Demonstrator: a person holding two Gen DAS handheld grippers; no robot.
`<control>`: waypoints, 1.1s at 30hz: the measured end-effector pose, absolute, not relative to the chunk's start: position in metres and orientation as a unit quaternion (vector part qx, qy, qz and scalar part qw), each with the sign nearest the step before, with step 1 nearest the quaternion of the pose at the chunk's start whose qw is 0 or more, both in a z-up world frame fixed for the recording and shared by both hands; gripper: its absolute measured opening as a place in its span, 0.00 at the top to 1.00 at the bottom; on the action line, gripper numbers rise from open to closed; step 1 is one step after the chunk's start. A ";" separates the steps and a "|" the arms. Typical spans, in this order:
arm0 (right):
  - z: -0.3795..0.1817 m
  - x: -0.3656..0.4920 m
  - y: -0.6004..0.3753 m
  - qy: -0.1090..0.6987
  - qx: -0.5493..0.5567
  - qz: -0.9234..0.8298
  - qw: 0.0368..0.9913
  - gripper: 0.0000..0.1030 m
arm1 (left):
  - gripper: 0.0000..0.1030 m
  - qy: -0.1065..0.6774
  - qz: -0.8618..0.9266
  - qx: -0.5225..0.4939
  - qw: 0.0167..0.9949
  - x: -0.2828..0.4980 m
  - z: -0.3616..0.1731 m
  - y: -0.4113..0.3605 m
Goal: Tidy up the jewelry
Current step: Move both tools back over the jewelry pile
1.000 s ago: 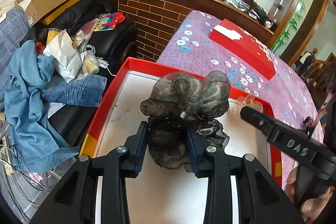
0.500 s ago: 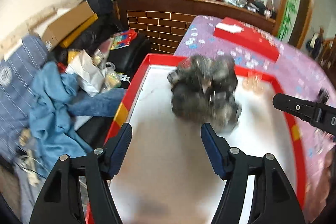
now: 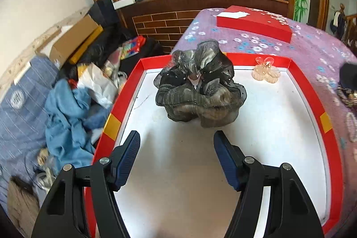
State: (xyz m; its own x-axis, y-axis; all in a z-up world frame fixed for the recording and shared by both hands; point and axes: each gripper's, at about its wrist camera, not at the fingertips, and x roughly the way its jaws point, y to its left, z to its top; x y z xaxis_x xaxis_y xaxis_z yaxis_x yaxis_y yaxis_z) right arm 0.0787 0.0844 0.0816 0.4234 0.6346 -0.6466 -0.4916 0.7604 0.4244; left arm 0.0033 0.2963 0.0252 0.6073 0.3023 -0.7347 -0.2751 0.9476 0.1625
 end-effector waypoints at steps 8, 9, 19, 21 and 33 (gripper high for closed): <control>0.099 0.106 0.042 0.431 0.102 0.324 0.836 0.40 | 0.34 0.432 0.171 -0.007 0.885 -0.040 0.022 0.268; 0.100 0.104 0.038 0.433 0.103 0.318 0.837 0.40 | 0.34 0.426 0.177 -0.004 0.887 -0.046 0.023 0.264; 0.102 0.083 -0.037 0.460 0.108 0.217 0.854 0.40 | 0.35 0.390 0.149 0.001 0.909 -0.043 0.070 0.255; 0.100 0.079 -0.057 0.465 0.110 0.195 0.856 0.40 | 0.35 0.392 0.135 0.004 0.910 -0.039 0.078 0.252; 0.079 0.073 -0.120 0.505 0.114 0.141 0.844 0.41 | 0.35 0.442 -0.001 -0.052 0.895 -0.009 0.089 0.164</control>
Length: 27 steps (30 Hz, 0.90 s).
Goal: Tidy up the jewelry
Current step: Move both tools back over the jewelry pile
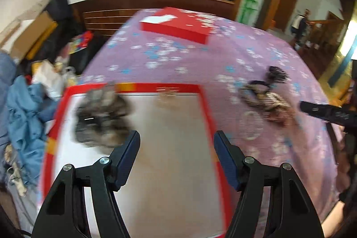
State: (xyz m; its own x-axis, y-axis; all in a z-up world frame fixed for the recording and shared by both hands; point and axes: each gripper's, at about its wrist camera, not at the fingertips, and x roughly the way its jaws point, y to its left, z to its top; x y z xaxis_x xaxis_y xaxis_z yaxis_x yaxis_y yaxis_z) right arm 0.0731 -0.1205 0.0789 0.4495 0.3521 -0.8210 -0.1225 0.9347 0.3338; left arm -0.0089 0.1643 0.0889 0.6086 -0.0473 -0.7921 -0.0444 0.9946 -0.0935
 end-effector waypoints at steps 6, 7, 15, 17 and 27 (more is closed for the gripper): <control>0.063 0.068 -0.137 0.524 0.129 0.146 0.829 0.41 | 0.35 0.468 -0.058 -0.052 0.880 0.009 0.080 0.105; 0.062 0.068 -0.140 0.526 0.130 0.145 0.828 0.41 | 0.35 0.477 -0.064 -0.055 0.875 0.010 0.076 0.098; 0.063 0.087 -0.140 0.536 0.137 0.132 0.822 0.67 | 0.35 0.508 -0.089 -0.071 0.854 0.005 0.068 0.101; 0.071 0.080 -0.136 0.528 0.132 0.109 0.831 0.67 | 0.35 0.521 -0.121 -0.061 0.843 0.006 0.066 0.110; 0.095 0.043 -0.115 0.524 0.140 0.026 0.840 0.78 | 0.35 0.550 -0.199 -0.017 0.811 -0.007 0.095 0.154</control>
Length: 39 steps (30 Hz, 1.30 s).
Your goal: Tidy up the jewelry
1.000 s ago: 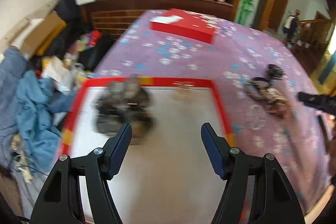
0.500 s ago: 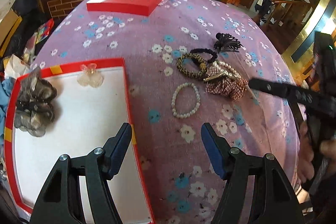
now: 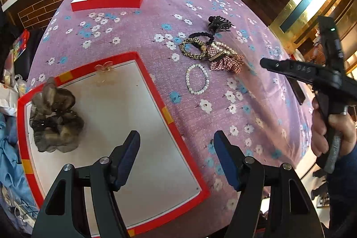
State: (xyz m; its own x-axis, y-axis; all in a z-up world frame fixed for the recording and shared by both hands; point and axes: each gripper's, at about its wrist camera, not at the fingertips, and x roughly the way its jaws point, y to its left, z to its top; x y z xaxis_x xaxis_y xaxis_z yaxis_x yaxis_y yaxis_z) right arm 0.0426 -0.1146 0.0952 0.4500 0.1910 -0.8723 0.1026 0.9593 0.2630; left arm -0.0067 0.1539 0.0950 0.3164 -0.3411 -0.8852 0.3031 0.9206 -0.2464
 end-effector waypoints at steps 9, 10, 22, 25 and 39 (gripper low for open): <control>0.064 0.098 -0.099 0.554 0.070 0.028 0.829 0.79 | 0.35 0.542 -0.155 -0.040 0.825 -0.015 0.109 0.180; 0.059 0.105 -0.098 0.555 0.060 0.027 0.829 0.79 | 0.35 0.543 -0.147 -0.043 0.826 -0.014 0.110 0.180; 0.066 0.084 -0.143 0.548 0.115 0.105 0.822 1.00 | 0.35 0.539 -0.122 -0.043 0.832 0.006 0.122 0.132; 0.074 0.063 -0.160 0.544 0.148 0.126 0.816 1.00 | 0.35 0.539 -0.157 -0.023 0.827 0.026 0.115 0.098; 0.089 -0.010 -0.199 0.528 0.164 0.087 0.828 0.99 | 0.48 0.545 -0.217 0.096 0.804 0.140 0.038 -0.004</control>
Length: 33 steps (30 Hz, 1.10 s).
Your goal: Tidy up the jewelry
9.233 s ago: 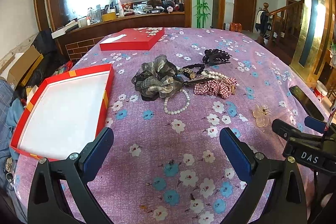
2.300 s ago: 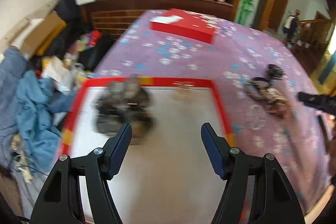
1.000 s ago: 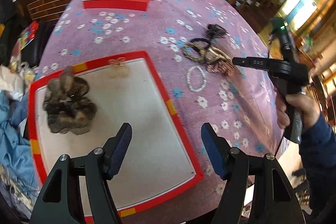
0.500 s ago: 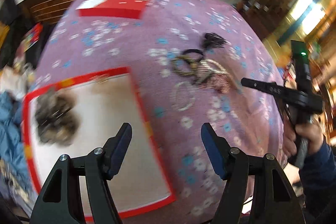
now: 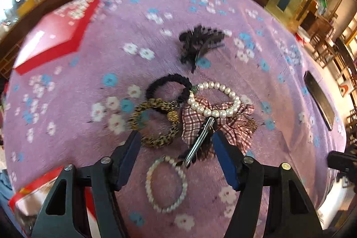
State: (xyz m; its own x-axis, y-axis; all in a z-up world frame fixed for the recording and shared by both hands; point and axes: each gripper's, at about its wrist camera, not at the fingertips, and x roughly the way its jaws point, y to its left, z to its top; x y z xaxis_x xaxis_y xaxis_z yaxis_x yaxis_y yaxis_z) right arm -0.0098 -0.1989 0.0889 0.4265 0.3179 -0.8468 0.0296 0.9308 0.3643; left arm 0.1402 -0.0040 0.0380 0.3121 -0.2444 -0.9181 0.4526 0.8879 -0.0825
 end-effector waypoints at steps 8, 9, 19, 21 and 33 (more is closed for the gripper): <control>0.089 -0.013 -0.212 0.529 0.185 0.070 0.825 0.99 | 0.91 0.551 -0.235 0.095 0.795 0.139 0.018 -0.015; 0.088 -0.011 -0.209 0.531 0.185 0.072 0.824 0.99 | 0.94 0.550 -0.235 0.094 0.796 0.137 0.019 -0.016; 0.071 0.034 -0.183 0.547 0.155 0.100 0.816 0.99 | 1.00 0.561 -0.238 0.016 0.793 0.093 0.030 0.029; 0.063 0.048 -0.176 0.554 0.135 0.104 0.815 0.99 | 1.00 0.559 -0.239 0.014 0.794 0.083 0.031 0.032; 0.023 0.089 -0.147 0.580 0.080 0.128 0.801 0.91 | 1.00 0.553 -0.207 0.013 0.807 0.074 0.048 0.055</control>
State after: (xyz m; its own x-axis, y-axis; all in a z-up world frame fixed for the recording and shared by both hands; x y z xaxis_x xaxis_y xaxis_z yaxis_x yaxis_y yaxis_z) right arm 0.0893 -0.1471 0.0228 0.2943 0.2982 -0.9080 -0.1132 0.9543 0.2767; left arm 0.0740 0.0546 0.0483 0.3031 -0.3194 -0.8978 0.3491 0.9139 -0.2072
